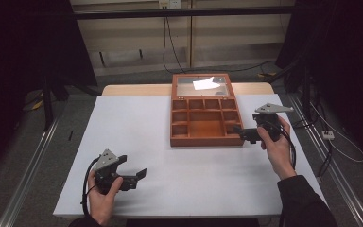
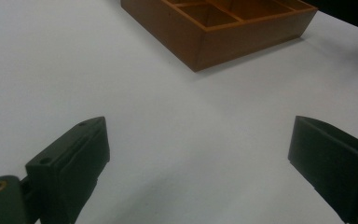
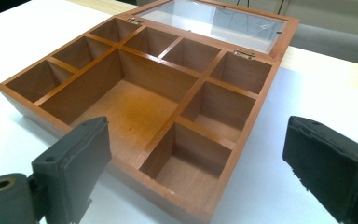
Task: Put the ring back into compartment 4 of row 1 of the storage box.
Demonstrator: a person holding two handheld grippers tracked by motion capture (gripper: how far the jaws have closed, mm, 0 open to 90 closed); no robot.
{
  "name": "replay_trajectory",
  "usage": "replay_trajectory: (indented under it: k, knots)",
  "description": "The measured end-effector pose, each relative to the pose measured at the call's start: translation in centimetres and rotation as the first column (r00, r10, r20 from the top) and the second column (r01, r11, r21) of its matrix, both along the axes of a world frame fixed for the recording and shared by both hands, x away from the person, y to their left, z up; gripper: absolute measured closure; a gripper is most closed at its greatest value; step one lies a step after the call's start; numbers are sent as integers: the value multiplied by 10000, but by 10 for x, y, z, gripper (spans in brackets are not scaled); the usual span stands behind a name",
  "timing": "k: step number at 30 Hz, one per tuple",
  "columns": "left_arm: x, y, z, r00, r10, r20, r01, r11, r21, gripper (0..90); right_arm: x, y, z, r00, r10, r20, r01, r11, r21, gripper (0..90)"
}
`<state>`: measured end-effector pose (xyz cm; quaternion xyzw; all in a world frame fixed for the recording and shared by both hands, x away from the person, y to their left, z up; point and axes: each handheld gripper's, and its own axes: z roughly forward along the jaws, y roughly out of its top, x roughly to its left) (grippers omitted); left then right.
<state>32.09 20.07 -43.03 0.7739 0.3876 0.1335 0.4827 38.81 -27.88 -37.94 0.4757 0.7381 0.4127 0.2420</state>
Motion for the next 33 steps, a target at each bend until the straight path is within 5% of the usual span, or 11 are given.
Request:
replay_trajectory:
  k: [10,33]
  knots:
    - [0,0,0,10000,25,16,-25,10000,2,52,-23,-2,-9,9999,-49,101,50,9999,-91,78]
    - [0,1,1,9995,310,74,-309,9995,-61,53,-91,-21,-58,9965,-834,4,834,9964,129,85]
